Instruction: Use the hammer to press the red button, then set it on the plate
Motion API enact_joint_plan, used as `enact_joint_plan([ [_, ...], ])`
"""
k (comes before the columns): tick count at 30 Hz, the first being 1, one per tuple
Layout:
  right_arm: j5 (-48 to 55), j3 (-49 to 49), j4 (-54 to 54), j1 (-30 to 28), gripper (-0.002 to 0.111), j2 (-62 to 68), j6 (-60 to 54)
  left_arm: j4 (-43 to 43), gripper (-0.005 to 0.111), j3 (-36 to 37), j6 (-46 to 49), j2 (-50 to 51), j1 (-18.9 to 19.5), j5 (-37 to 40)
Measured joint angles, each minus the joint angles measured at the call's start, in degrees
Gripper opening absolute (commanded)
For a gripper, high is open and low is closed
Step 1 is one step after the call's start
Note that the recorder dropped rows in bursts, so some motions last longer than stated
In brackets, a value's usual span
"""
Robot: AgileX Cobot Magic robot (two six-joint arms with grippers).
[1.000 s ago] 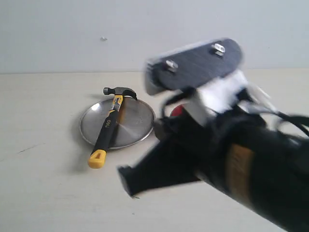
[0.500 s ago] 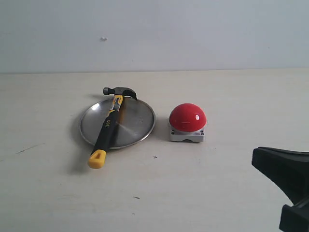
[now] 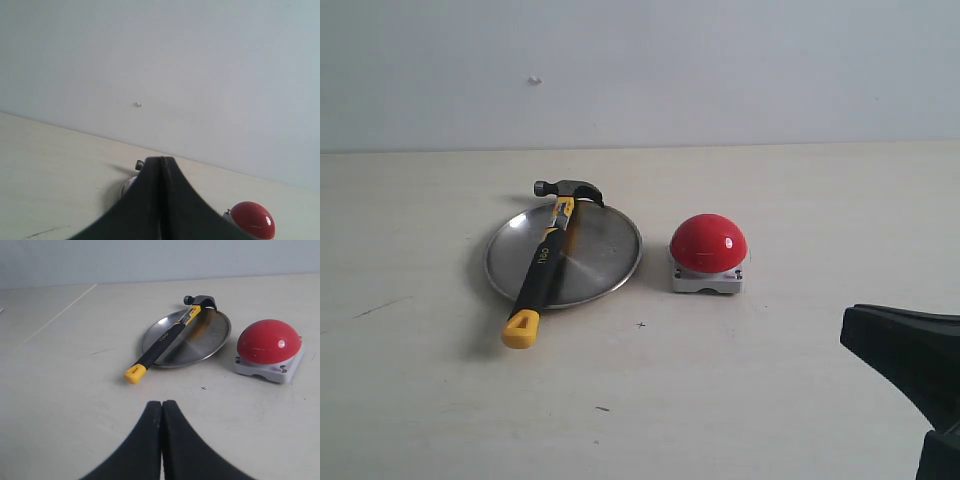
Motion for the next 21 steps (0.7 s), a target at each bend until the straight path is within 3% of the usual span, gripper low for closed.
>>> enact_joint_plan([
  [13,-0.43,0.00,-0.46,-0.16,0.000,-0.37,-0.11,0.00,0.001,0.00,0.00,0.00,0.00,0.00],
  [17,-3.81,0.10,2.00,-5.96,0.000,-3.28,-1.10,0.00,0.001,0.00,0.00,0.00,0.00,0.00],
  [21,-10.87,1.97,3.74,-17.28,0.000,-9.39,-6.74,0.00,0.001,0.00,0.00,0.00,0.00,0.00],
])
